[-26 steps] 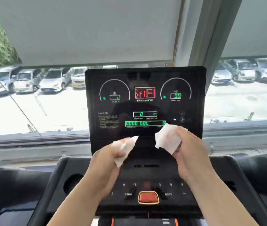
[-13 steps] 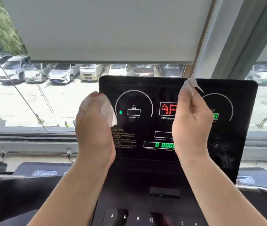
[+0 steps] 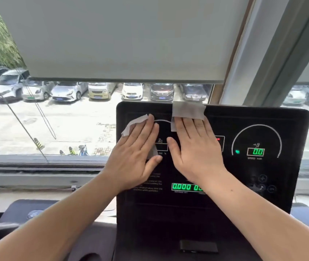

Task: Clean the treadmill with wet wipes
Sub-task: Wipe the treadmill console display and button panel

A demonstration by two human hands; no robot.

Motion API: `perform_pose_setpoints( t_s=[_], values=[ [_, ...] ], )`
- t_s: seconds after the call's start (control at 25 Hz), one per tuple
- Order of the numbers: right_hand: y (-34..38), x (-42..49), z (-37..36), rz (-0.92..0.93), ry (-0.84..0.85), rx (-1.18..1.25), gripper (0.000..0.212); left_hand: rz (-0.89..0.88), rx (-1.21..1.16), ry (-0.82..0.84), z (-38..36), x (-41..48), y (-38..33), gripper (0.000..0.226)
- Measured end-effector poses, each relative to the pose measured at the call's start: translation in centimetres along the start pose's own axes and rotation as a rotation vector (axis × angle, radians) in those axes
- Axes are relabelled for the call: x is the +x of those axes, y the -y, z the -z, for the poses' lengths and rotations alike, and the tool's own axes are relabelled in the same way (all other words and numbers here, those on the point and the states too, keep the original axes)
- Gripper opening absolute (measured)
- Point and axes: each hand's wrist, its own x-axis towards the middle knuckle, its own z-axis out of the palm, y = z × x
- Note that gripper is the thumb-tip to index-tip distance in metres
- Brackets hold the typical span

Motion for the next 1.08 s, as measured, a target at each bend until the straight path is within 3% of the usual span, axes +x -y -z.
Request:
perform_pose_setpoints(
  t_s=[0.16,0.24,0.4,0.68,0.8,0.96,1.08],
  values=[
    [1.8,1.3,-0.1,0.037,0.008,0.008,0.065,-0.036,-0.232,-0.155,2.4,3.2,2.2,0.063],
    [2.1,0.4,-0.6,0.071,0.016,0.002,0.064,-0.093,-0.176,-0.251,2.1,3.4,2.6,0.055],
    [1.6,-1.2,-1.3,0.138,0.054,-0.043,0.066,-0.025,-0.025,-0.450,0.6,3.1,3.6,0.026],
    [2.5,1.6,-1.1,-0.003,-0.034,-0.008,0.063,0.008,0.125,-0.226,-1.3,2.5,2.0,0.056],
    [2.9,0.9,-1.6,0.088,-0.009,-0.017,0.063,0.095,0.143,-0.218,-0.3,3.7,2.8,0.061],
    [0.5,-1.1,-1.7,0.294,0.067,-0.102,0.064,-0.047,0.214,-0.097,-2.5,0.3,2.0,0.063],
    [-1.5,0.9,-0.3,0.189,0.040,-0.150,0.066,-0.060,0.263,-0.107,-1.2,1.4,3.2,0.065]
  ],
)
